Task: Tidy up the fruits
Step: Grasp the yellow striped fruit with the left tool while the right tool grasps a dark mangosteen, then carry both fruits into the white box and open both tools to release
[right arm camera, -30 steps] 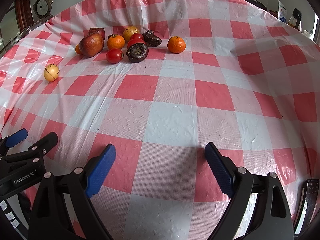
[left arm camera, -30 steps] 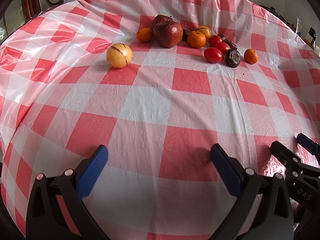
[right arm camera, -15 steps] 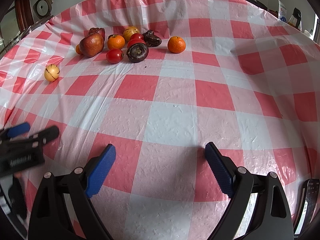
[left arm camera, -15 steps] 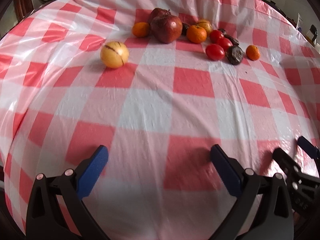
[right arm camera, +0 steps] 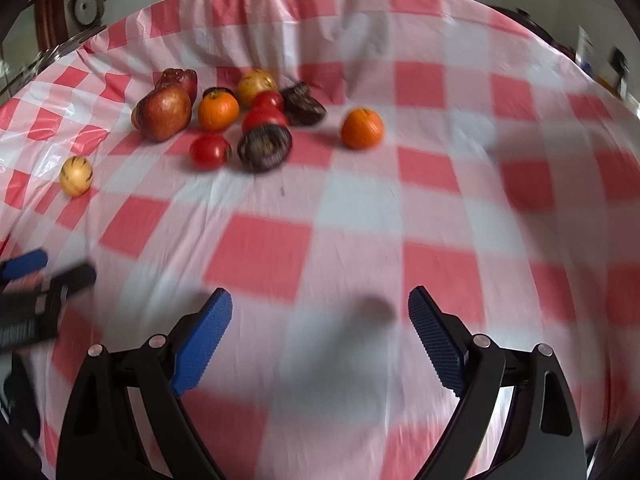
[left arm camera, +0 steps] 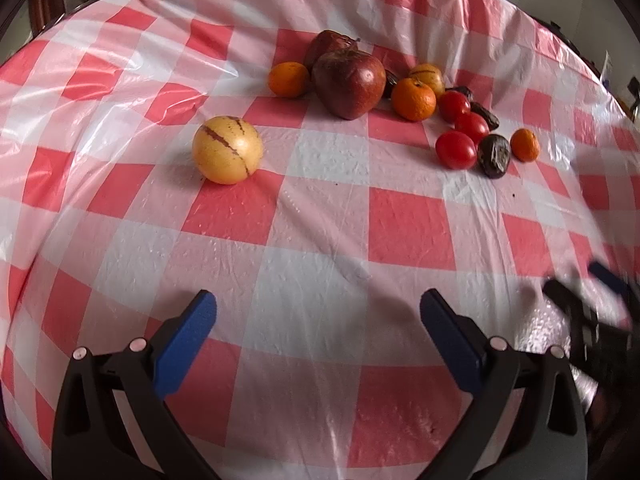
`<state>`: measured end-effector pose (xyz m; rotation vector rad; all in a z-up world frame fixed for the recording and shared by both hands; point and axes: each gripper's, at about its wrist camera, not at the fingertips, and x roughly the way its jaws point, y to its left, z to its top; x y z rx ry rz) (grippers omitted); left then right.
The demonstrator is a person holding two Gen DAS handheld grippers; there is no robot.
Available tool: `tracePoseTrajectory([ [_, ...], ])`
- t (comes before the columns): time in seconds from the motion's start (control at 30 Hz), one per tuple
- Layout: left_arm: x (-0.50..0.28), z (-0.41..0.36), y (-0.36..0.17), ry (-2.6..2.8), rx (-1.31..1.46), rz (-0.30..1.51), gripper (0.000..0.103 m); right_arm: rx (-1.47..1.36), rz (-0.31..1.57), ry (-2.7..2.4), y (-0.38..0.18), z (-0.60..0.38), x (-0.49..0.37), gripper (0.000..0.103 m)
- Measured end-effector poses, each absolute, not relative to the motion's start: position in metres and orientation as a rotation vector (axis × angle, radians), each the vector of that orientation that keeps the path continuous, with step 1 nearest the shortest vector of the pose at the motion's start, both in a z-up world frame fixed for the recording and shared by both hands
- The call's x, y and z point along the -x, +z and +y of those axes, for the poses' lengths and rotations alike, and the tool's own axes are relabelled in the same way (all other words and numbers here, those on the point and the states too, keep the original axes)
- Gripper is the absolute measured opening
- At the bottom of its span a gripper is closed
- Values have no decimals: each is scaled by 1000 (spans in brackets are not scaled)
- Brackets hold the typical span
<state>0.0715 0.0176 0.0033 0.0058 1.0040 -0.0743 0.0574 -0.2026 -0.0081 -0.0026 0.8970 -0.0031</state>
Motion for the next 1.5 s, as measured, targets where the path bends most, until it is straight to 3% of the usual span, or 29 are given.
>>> tracePoseTrajectory([
  [0.23, -70, 20, 1, -106, -58, 1002, 102, -7, 910, 80, -9, -191, -118, 70],
  [0.47, -53, 80, 9, -82, 241, 916, 102, -7, 898, 119, -4, -184, -160, 58],
  [0.53, -53, 94, 11, -61, 293, 901, 101, -4, 892, 125, -3, -182, -164, 43],
  [0.87, -95, 96, 11, -11, 195, 925, 89, -183, 836, 151, 3, -210, -140, 42],
  [1.0, -133, 88, 12, -33, 157, 928, 79, -278, 818, 155, 2, -228, -131, 42],
  [1.07, -149, 79, 11, -36, 96, 926, 64, -311, 818, 164, 0, -230, -131, 42],
  [1.1, -152, 75, 11, -31, 65, 919, 49, -324, 818, 168, -1, -232, -130, 42],
  [1.5, -122, 75, 14, -28, 84, 865, 46, -407, 826, 194, -7, -241, -133, 42],
])
